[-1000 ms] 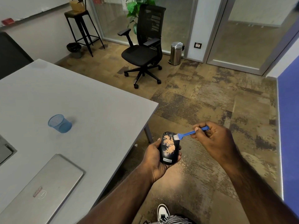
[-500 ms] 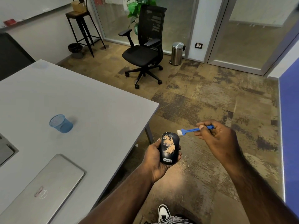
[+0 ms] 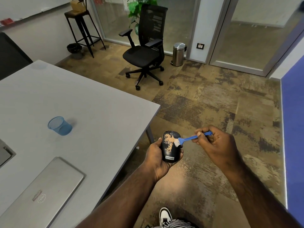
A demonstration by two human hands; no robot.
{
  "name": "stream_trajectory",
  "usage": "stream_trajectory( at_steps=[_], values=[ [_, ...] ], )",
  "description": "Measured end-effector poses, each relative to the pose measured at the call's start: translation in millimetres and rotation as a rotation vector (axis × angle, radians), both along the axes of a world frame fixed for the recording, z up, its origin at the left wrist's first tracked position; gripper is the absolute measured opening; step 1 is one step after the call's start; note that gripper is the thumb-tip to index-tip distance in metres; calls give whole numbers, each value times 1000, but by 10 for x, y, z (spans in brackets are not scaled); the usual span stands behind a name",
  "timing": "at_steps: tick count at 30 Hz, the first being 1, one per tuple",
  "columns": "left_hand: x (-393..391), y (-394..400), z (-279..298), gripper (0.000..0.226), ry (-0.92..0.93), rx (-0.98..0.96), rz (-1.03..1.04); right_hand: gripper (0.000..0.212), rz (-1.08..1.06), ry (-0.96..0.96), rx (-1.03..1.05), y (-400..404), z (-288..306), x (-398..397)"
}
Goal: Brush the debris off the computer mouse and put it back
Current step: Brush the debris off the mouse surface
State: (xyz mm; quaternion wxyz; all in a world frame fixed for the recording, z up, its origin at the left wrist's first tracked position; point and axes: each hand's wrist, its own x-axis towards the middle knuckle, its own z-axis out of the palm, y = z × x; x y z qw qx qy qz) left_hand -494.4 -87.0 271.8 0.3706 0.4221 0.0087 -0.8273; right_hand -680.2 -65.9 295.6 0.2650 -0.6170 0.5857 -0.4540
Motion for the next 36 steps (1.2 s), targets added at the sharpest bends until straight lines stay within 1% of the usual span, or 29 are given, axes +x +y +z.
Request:
stream_trajectory(
  at_steps=[4, 6, 10, 13, 16, 18, 21, 23, 26, 29, 32, 34, 36],
  values=[
    [16, 40, -5, 60, 35, -12, -32, 16, -73, 50, -14, -91, -8, -45],
    [20, 49, -5, 61, 35, -10, -43, 15, -99, 43, -12, -107, -18, -66],
    [38, 42, -1, 61, 33, -10, -40, 16, -58, -24, -45, -44, 26, -57],
    [53, 37, -2, 59, 29, -11, -32, 17, -7, -18, -55, 0, 25, -19],
    [49, 48, -4, 60, 29, -14, -46, 14, -53, 21, -38, -29, -6, -35],
    [36, 59, -3, 60, 30, -11, -53, 14, -89, 4, -35, -53, 5, -64],
    [27, 53, -10, 60, 21, -10, -45, 14, -56, -53, -32, -52, 59, -40],
    [26, 53, -10, 62, 15, -11, -43, 15, -20, -43, -14, -41, 71, -3],
    [15, 68, 2, 69, 16, -30, -55, 12, -65, 32, 5, -78, 28, -4],
    [14, 81, 12, 73, 33, -33, -72, 13, -114, 5, 8, -126, 24, -41],
    [27, 61, -4, 66, 24, -26, -66, 13, -48, -51, -5, -84, 82, -30],
    [28, 56, -7, 61, 19, -32, -64, 14, -10, -1, 3, -55, 98, 6],
    [28, 55, -13, 61, 26, -34, -62, 13, -38, 50, 4, -81, 65, 16]
  ],
)
